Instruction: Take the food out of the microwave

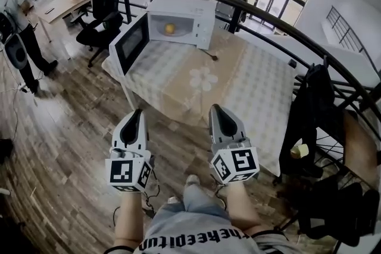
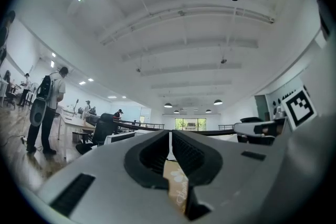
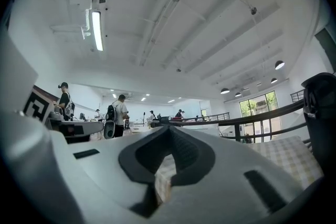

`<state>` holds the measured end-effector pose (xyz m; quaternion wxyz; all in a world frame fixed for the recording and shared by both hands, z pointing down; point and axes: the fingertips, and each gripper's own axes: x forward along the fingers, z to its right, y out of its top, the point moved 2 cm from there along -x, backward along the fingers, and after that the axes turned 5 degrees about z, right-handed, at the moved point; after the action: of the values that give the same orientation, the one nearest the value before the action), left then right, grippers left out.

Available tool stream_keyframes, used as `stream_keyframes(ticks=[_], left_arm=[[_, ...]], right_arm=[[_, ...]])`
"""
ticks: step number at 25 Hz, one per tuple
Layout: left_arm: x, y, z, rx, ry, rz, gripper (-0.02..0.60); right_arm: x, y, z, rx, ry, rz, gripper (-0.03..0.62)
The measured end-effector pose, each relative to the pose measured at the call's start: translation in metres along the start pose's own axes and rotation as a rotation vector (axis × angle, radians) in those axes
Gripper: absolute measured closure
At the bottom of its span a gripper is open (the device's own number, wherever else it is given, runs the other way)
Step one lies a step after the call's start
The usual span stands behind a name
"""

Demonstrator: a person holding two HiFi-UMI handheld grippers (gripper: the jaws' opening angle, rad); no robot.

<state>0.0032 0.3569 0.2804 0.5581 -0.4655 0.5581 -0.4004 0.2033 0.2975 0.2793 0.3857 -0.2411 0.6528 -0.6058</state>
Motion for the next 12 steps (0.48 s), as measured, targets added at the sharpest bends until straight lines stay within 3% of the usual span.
stream_keyframes(ticks=[12], left_arm=[[0.083, -0.014, -0.051, 0.022, 0.031, 0.021, 0.563]], right_arm=[[0.104, -0.016, 0.019, -0.008, 0.051, 0.027, 0.589]])
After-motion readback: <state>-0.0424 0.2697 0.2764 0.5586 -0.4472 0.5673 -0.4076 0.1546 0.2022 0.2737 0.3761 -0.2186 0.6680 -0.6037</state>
